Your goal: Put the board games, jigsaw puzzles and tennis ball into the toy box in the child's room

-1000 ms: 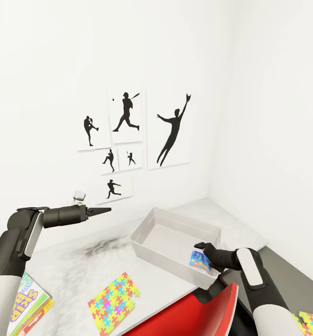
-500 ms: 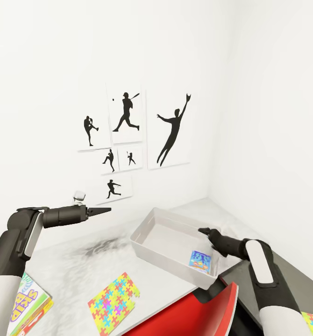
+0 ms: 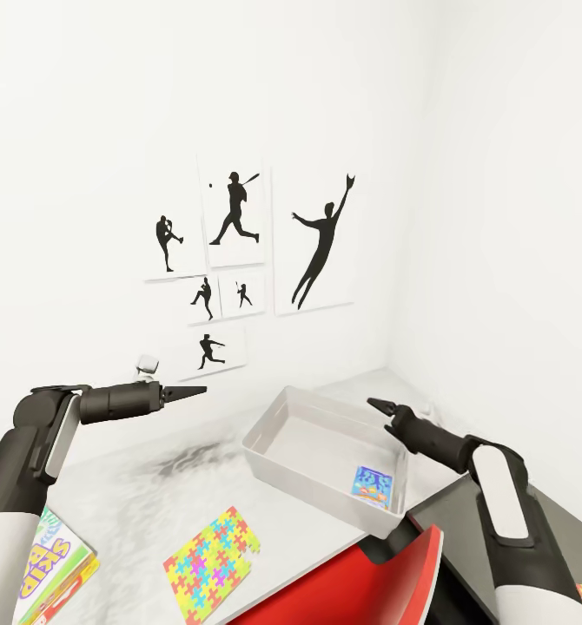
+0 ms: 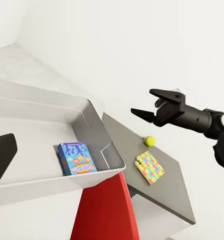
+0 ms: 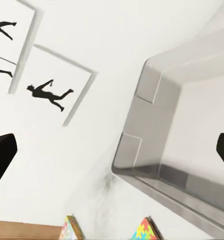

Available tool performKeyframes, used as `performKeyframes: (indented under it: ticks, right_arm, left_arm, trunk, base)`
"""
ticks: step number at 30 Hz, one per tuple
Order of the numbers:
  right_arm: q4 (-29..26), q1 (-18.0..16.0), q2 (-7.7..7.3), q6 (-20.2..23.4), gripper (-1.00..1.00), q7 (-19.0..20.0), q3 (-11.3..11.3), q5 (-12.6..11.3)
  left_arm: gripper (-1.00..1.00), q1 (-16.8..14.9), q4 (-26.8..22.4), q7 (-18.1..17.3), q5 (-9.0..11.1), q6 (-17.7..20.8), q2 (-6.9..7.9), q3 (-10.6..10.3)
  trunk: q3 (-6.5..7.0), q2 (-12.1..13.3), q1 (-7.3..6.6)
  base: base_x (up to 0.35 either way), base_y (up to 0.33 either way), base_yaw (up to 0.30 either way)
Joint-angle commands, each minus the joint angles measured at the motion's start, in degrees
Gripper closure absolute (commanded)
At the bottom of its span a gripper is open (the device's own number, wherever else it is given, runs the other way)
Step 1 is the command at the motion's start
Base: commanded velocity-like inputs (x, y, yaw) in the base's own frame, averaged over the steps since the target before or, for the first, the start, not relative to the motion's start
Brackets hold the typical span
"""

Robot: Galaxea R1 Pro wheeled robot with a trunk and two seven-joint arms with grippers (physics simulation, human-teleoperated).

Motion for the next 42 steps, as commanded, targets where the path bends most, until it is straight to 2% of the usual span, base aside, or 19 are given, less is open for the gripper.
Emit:
performKeyframes:
  ticks: [1,4,8,11,16,22,29,42]
  right_arm:
    - [-0.1,0.3,0.01,0.2,-1.0,1.5,-0.1,0.6]
    - [-0.3,2.2,0.0,-0.2,-1.0,6.2,-0.2,0.6]
    - [-0.4,3.7,0.03,-0.6,-1.0,9.9,-0.2,0.7]
    - [-0.5,4.9,0.07,-2.9,-1.0,13.8,-0.1,0.7]
    - [-0.7,7.0,0.04,-7.4,-1.0,17.9,-0.1,0.7]
    - [-4.7,9.6,-0.03,-10.5,-1.0,25.0,0.0,1.1]
    - [-5.6,11.0,-0.08,-11.0,-1.0,27.0,-0.2,1.4]
    - [-5.6,11.9,-0.09,-11.3,-1.0,27.3,-0.1,1.5]
  left_arm:
    - [-1.0,0.0,0.0,-0.1,0.1,0.4,0.01,0.0]
    - [-1.0,0.0,0.0,-0.1,0.1,0.4,0.02,0.0]
    - [-1.0,0.0,0.0,-0.1,0.2,0.4,0.05,0.0]
    - [-1.0,0.0,0.0,-0.1,0.2,0.4,0.02,0.0]
    - [-1.0,0.0,0.0,0.0,0.2,0.4,0.02,0.0]
    - [-1.0,0.0,0.0,0.0,0.1,0.4,0.01,0.0]
    - [-1.0,0.0,0.0,-0.1,0.1,0.4,0.01,0.0]
    - [-1.0,0.1,0.0,-0.1,0.2,0.4,0.09,0.0]
  trunk:
    - [-0.02,0.0,0.02]
    - [-0.02,0.0,0.02]
    - [-0.02,0.0,0.02]
    - [-0.02,0.0,0.02]
    - [0.1,0.0,0.02]
    - [0.58,0.0,0.02]
    - [0.96,0.0,0.02]
    - [1.0,0.0,0.02]
  base:
    - [0.0,0.0,0.0]
    - [0.0,0.0,0.0]
    - [0.0,0.0,0.0]
    - [0.0,0.0,0.0]
    - [0.0,0.0,0.0]
    - [0.0,0.0,0.0]
    - [-0.026,0.0,0.0]
    - [-0.057,0.0,0.0]
